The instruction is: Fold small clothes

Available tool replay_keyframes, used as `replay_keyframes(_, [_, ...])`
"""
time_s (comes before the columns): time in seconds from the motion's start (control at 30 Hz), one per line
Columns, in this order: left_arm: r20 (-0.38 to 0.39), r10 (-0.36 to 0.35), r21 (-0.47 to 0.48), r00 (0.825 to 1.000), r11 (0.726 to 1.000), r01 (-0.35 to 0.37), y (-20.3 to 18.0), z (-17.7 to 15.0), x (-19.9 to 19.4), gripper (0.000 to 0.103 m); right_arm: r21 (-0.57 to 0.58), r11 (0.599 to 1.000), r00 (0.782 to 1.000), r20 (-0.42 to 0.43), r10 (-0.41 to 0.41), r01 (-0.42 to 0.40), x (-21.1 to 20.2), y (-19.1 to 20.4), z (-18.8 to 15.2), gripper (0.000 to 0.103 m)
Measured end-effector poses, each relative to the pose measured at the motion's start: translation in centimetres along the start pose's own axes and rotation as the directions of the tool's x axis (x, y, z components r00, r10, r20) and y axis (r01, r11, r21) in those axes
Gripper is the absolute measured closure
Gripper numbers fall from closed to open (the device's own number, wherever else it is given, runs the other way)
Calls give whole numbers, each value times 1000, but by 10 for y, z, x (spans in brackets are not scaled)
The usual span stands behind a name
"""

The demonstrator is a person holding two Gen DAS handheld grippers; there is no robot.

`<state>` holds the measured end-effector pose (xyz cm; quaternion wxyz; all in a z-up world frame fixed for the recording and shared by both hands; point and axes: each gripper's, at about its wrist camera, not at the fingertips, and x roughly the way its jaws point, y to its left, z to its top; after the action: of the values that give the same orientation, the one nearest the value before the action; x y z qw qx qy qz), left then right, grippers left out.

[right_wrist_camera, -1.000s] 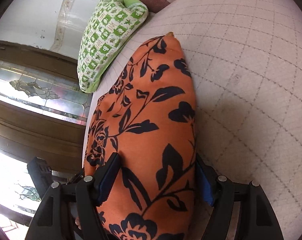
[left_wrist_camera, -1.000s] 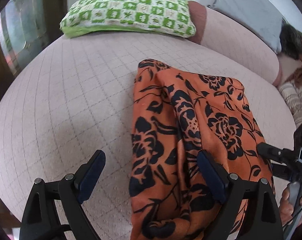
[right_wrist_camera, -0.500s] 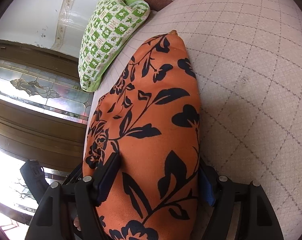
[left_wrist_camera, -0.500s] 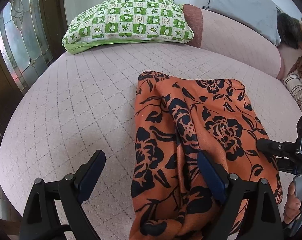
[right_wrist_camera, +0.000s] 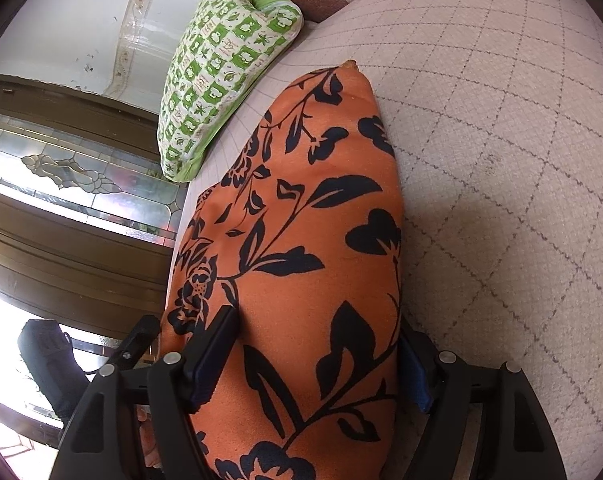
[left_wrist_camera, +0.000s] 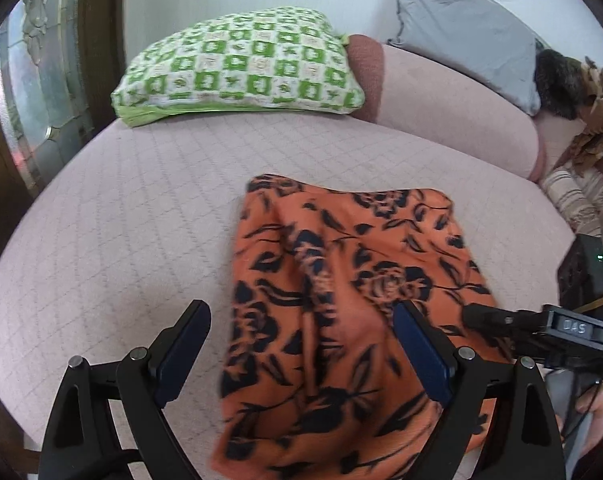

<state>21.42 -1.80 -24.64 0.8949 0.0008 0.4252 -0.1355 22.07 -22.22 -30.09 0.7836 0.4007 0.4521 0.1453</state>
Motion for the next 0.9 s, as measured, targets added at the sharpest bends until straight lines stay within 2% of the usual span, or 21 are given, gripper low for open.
replay_keyframes(0.17, [-59, 11, 48, 998, 999, -8, -14, -2, 15, 10, -3, 1000, 1000, 1, 3, -3, 0, 1, -1, 26])
replay_keyframes(0.3, [-115, 58, 85, 992, 995, -48, -17, -6, 30, 10, -1, 1000, 1000, 1, 4, -4, 0, 1, -2, 26])
replay_keyframes(0.9, [-127, 56, 67, 990, 997, -48, -14, -7, 34, 8, -1, 1000, 1000, 0, 9, -9, 0, 0, -2, 26])
